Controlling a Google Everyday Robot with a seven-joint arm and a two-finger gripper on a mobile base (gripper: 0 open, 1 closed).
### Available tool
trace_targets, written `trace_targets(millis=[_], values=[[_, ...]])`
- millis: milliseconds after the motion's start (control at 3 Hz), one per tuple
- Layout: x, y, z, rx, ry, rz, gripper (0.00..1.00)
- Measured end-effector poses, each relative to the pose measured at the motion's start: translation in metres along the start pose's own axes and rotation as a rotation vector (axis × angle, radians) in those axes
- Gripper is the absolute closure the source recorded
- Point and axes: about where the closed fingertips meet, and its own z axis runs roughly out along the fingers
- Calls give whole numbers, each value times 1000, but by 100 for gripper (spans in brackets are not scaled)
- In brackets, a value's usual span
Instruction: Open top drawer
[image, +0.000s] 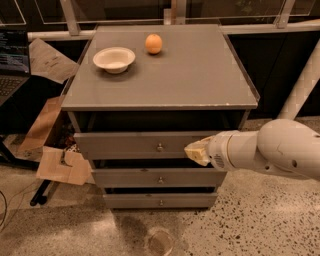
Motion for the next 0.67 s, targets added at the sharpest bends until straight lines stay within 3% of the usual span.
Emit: trace_targets(millis=[333,667], values=[[-3,-13,15,21,-44,-11,100],[-8,-43,43,57,-113,-61,100]])
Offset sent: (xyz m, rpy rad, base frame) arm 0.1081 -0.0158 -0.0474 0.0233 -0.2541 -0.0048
